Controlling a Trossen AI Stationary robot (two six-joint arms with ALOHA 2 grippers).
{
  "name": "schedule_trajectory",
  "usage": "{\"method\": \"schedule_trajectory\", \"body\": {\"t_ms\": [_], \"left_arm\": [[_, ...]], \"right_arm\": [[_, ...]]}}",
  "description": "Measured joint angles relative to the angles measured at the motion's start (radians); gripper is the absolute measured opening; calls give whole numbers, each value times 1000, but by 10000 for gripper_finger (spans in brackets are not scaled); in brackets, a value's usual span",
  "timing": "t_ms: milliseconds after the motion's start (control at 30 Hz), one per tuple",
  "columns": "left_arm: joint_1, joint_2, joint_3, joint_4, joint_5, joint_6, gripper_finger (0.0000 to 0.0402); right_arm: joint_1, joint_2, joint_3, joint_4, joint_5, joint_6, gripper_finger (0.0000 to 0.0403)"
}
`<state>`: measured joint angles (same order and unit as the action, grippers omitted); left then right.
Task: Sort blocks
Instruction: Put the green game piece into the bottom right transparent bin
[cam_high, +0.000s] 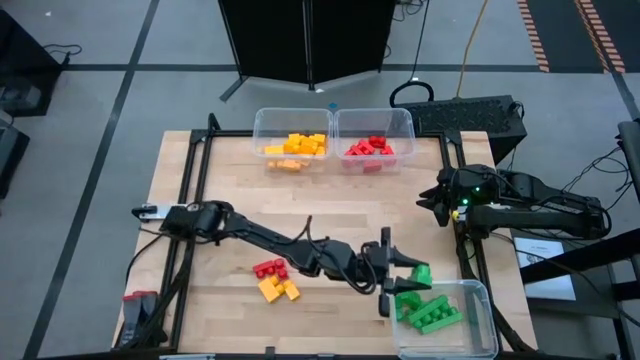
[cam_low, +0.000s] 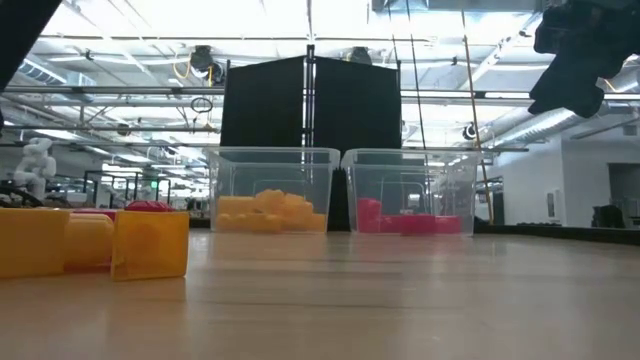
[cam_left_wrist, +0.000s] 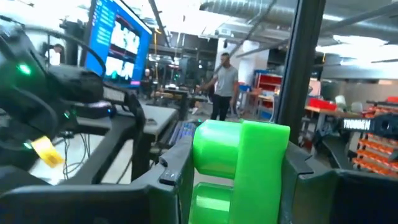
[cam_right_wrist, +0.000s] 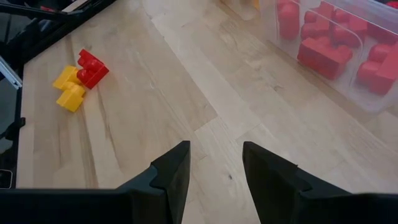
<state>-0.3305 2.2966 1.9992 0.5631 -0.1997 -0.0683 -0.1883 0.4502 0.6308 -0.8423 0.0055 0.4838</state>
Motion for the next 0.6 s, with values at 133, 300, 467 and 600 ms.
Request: {"method": "schedule_trajectory", "body": {"t_ms": [133, 300, 467, 600], "left_arm": [[-9, 80, 67, -8, 16, 3, 121], [-14, 165, 152, -41, 46, -11, 121], [-20, 216, 187, -59, 58, -46, 121], [-21, 224, 187, -130, 63, -56, 121]], "right_arm": [[0, 0, 0, 0, 0, -2, 144], [0, 0, 0, 0, 0, -12, 144], [0, 0, 0, -1, -1, -22, 144], [0, 0, 0, -1, 0, -28, 144]]}}
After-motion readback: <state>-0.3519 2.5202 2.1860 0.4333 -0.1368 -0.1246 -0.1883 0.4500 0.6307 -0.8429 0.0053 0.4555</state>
